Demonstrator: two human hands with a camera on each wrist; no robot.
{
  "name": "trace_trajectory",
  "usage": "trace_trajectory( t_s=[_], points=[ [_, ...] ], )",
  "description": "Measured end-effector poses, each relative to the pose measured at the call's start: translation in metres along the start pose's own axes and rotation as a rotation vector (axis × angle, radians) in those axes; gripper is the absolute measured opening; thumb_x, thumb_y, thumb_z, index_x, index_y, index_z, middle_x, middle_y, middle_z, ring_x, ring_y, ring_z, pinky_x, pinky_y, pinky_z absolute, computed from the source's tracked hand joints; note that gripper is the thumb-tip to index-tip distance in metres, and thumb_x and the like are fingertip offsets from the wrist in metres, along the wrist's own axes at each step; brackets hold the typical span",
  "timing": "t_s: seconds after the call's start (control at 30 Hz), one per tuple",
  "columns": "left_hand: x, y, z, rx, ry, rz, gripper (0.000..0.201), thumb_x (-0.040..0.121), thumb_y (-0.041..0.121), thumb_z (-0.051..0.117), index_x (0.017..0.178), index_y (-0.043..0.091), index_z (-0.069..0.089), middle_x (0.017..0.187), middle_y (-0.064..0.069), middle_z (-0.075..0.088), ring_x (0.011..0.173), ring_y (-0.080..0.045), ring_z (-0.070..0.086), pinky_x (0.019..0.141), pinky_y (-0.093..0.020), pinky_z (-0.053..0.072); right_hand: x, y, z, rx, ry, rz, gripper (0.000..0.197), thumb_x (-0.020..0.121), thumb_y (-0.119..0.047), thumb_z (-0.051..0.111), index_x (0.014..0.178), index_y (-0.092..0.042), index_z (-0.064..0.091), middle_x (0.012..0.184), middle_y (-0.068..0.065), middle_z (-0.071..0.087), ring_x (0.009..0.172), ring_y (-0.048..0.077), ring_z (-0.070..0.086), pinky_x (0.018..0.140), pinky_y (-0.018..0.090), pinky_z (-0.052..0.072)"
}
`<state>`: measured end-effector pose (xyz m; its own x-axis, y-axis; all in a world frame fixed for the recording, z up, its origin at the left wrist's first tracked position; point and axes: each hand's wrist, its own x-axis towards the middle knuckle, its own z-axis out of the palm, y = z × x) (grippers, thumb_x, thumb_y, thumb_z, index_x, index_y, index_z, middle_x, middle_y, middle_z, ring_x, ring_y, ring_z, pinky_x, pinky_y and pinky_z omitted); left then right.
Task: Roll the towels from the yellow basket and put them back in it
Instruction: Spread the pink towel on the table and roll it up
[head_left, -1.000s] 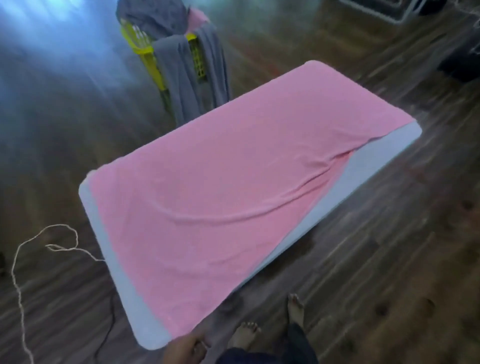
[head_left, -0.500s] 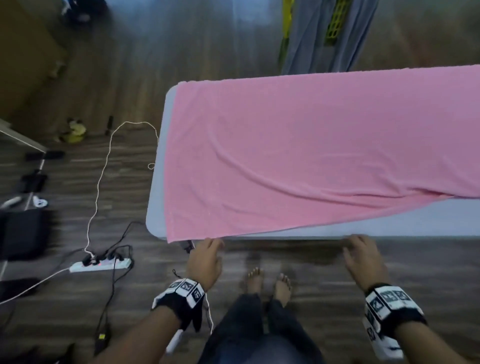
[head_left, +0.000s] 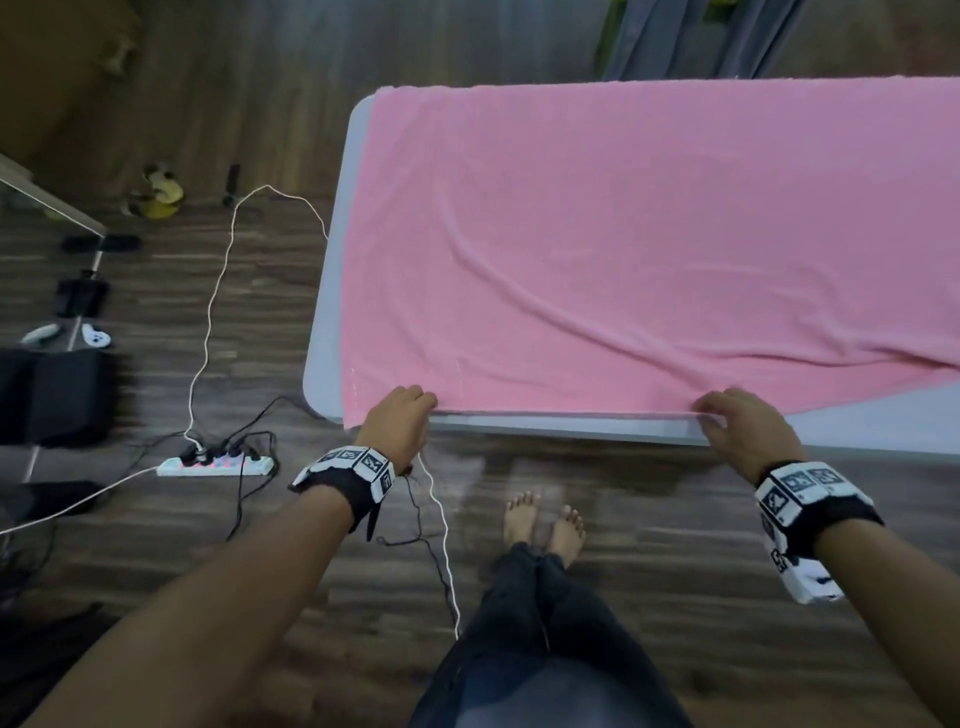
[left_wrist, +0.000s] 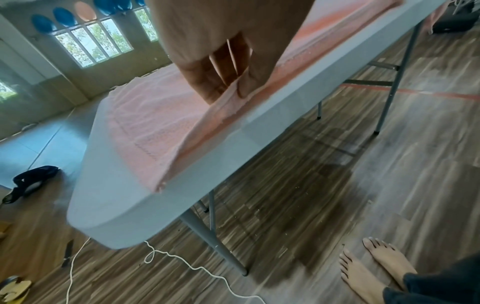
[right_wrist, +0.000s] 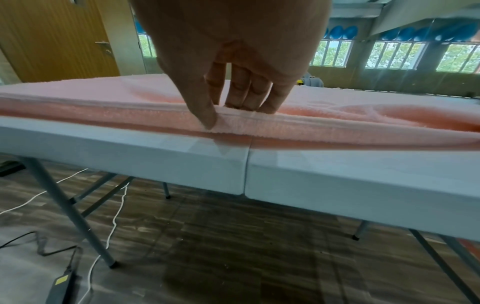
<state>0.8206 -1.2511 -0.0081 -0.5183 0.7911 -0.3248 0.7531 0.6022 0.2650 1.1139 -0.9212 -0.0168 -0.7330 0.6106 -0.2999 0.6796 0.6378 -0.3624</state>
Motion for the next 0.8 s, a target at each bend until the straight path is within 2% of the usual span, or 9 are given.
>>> trace_trajectory(
  t_s=[0.13,0.2,0.27,0.33,0.43,0.53,0.6,0.67,0.8],
  points=[
    [-0.019,-0.014,0.005,0.08,-0.028,0.001,0.009,0.081,0.002,0.059,0.088,0.005,0.064,0.083,-0.012,0.061,0.08,-0.032,0.055,0.06,-0.033,0.036,-0.033,-0.002,0.015,0.057,-0.004,-0.061,0.014,0.08,-0.007,0.071,0.092,-0.014,0.074,0.085,0.007,0.063,0.084,0.033,0.061,0.074,0.04,0.049],
    [-0.024,-0.015,0.006,0.116,-0.033,-0.028,0.011,0.077,0.003,0.061,0.086,0.007,0.065,0.083,-0.01,0.064,0.078,-0.031,0.055,0.063,-0.034,0.036,-0.042,-0.004,0.024,0.081,-0.023,-0.07,0.015,0.08,-0.008,0.071,0.092,-0.016,0.074,0.086,0.005,0.064,0.085,0.031,0.062,0.076,0.04,0.051],
    [-0.026,-0.001,0.009,0.128,0.001,-0.001,0.019,0.076,0.011,0.067,0.095,0.011,0.065,0.092,-0.007,0.064,0.083,-0.028,0.054,0.07,-0.036,0.04,-0.044,-0.006,0.029,0.101,-0.025,-0.05,0.015,0.08,-0.009,0.071,0.092,-0.016,0.075,0.086,0.003,0.065,0.085,0.029,0.062,0.077,0.039,0.051],
    [-0.021,0.037,0.015,0.087,0.018,0.125,0.032,0.079,0.027,0.067,0.107,0.015,0.061,0.104,-0.005,0.06,0.092,-0.025,0.053,0.077,-0.038,0.043,-0.045,-0.009,0.031,0.112,-0.013,-0.029,0.014,0.08,-0.009,0.071,0.091,-0.016,0.075,0.086,0.003,0.065,0.085,0.029,0.062,0.076,0.038,0.051],
    [0.0,0.124,0.026,0.044,-0.086,0.311,0.046,0.085,0.041,0.06,0.123,0.016,0.051,0.118,-0.005,0.054,0.106,-0.025,0.048,0.087,-0.039,0.041,-0.046,-0.014,0.029,0.109,-0.016,-0.015,0.012,0.08,-0.01,0.07,0.09,-0.015,0.075,0.087,0.002,0.066,0.085,0.027,0.061,0.075,0.036,0.048],
    [0.027,0.202,0.038,0.006,-0.156,0.37,0.05,0.086,0.036,0.062,0.128,0.016,0.045,0.125,-0.007,0.05,0.113,-0.026,0.045,0.092,-0.04,0.039,-0.048,-0.016,0.026,0.107,-0.009,-0.016,0.012,0.08,-0.011,0.069,0.09,-0.016,0.074,0.086,0.002,0.066,0.086,0.026,0.06,0.075,0.036,0.047],
    [0.04,0.234,0.041,0.03,-0.189,0.38,0.038,0.087,0.021,0.06,0.122,0.013,0.049,0.121,-0.009,0.053,0.11,-0.028,0.047,0.089,-0.039,0.04,-0.048,-0.015,0.023,0.089,-0.011,-0.051,0.013,0.079,-0.011,0.07,0.089,-0.018,0.074,0.085,0.001,0.066,0.083,0.025,0.06,0.073,0.037,0.048],
    [0.047,0.246,0.041,0.064,-0.241,0.348,0.024,0.086,0.009,0.054,0.11,0.01,0.056,0.111,-0.012,0.056,0.103,-0.032,0.052,0.081,-0.04,0.041,-0.049,-0.009,0.018,0.065,-0.011,-0.109,0.014,0.075,-0.011,0.075,0.085,-0.02,0.073,0.081,0.0,0.066,0.078,0.025,0.061,0.069,0.037,0.049],
    [0.049,0.242,0.035,0.049,-0.274,0.278,0.017,0.085,0.011,0.05,0.098,0.009,0.06,0.101,-0.012,0.06,0.094,-0.035,0.056,0.073,-0.039,0.042,-0.039,0.052,-0.006,0.014,0.017,-0.141,0.018,0.068,-0.008,0.079,0.08,-0.02,0.072,0.08,0.0,0.066,0.075,0.027,0.062,0.069,0.039,0.049]
  ],
)
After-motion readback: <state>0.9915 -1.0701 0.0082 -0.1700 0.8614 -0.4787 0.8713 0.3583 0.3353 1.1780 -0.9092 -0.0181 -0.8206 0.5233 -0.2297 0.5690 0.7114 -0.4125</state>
